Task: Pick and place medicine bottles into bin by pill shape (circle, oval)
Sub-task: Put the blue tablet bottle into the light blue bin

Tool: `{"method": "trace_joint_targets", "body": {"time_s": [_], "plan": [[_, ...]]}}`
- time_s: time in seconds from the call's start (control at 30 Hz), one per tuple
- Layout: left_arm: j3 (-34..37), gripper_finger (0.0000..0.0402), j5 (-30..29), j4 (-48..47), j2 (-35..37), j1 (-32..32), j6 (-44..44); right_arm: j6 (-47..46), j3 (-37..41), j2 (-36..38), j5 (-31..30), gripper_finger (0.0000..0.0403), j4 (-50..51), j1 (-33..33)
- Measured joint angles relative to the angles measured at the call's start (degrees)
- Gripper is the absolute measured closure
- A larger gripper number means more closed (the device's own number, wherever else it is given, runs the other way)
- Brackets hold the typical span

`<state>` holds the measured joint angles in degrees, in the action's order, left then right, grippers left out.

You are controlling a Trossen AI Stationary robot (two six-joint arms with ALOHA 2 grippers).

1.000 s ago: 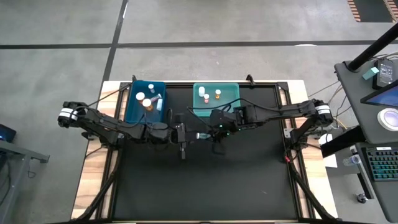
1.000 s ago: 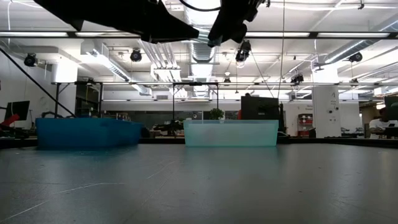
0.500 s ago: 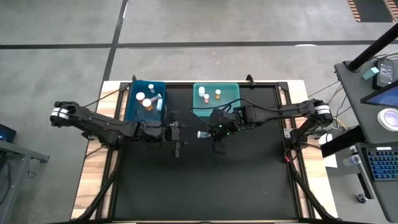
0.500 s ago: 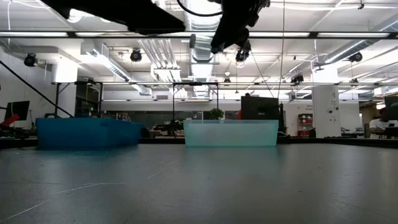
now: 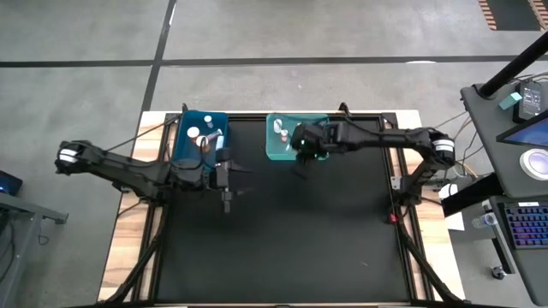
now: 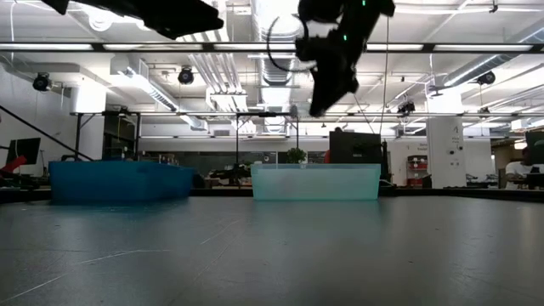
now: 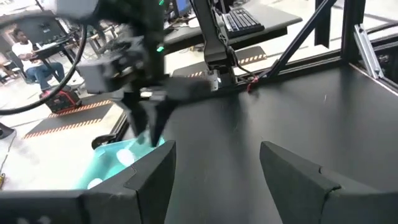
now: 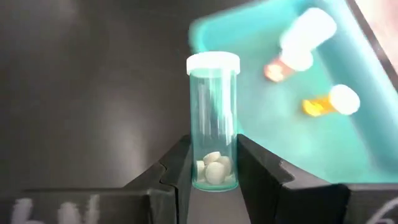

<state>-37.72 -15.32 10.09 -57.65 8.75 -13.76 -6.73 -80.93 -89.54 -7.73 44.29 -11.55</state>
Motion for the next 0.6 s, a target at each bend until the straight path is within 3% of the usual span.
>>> {"method": "trace_joint_targets", "body": {"time_s": [0.33,0.6], "plan": [[1.82,0.0185,-0.13,0.01,3.04,0.0,1.05,-7.77,8.63,0.0,0.0,0.0302,-3.07,-15.29],[1.82,0.0185,-0.13,0.08,2.98,0.0,-0.12,-12.14,14.47,0.0,0.15,0.0301,-10.11,-20.55]]}}
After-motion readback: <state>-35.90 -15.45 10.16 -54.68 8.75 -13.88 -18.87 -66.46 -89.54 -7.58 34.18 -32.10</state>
